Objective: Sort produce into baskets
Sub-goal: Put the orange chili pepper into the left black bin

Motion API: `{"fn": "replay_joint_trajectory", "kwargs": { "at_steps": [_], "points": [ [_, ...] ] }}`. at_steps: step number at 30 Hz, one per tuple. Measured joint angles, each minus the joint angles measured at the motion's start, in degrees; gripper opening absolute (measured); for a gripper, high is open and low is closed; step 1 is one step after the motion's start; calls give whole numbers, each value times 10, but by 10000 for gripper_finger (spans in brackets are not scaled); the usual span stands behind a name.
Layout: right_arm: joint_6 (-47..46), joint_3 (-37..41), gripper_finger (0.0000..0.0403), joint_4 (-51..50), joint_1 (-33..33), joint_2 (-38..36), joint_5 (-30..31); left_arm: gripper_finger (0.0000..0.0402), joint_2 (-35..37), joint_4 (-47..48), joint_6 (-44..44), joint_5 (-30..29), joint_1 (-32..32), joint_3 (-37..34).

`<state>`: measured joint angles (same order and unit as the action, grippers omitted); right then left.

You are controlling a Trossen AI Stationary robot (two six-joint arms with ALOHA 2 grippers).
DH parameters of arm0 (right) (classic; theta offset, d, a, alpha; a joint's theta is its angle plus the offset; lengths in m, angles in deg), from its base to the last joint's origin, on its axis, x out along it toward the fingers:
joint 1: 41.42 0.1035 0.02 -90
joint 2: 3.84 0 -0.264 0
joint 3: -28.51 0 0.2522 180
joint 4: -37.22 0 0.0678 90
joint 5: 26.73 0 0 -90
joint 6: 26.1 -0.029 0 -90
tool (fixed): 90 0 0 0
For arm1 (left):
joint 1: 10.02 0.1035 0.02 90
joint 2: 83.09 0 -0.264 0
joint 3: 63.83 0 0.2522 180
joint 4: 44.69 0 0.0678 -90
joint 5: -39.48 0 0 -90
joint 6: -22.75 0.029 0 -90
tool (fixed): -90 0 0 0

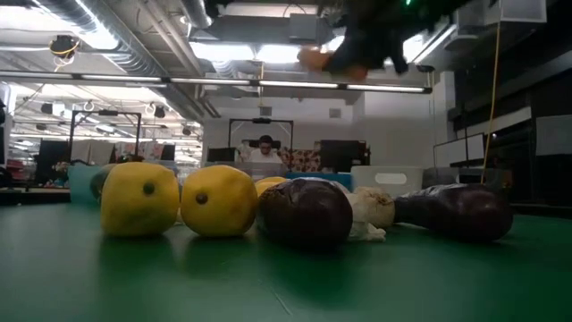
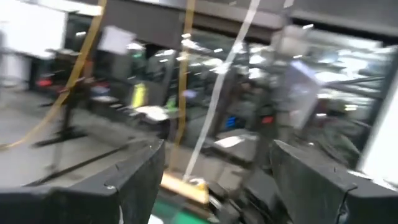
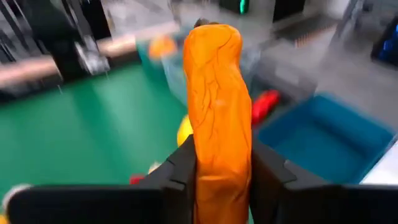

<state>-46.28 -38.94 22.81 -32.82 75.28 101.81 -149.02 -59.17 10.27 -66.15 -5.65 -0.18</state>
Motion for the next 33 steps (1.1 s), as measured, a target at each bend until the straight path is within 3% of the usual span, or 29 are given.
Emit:
{"fn": "replay_joint_trajectory", "kwargs": {
  "at_steps": [6, 12, 19, 26, 33],
  "points": [
    [71, 0, 107, 59, 1, -82, -1, 285, -18, -25, 15, 30, -15, 0],
    [128, -1, 95, 131, 1, -110, -39, 285, -72, -236, 12, 135, -11, -59],
    [145, -1, 106, 166, 1, -110, -72, 285, -140, -439, -7, 172, 15, -103],
    [146, -1, 107, 177, 0, -106, -77, 285, -230, -513, -33, 180, 28, -85],
    [149, -1, 108, 181, 0, -106, -81, 285, -300, -520, -21, 185, 29, -19]
  ]
}}
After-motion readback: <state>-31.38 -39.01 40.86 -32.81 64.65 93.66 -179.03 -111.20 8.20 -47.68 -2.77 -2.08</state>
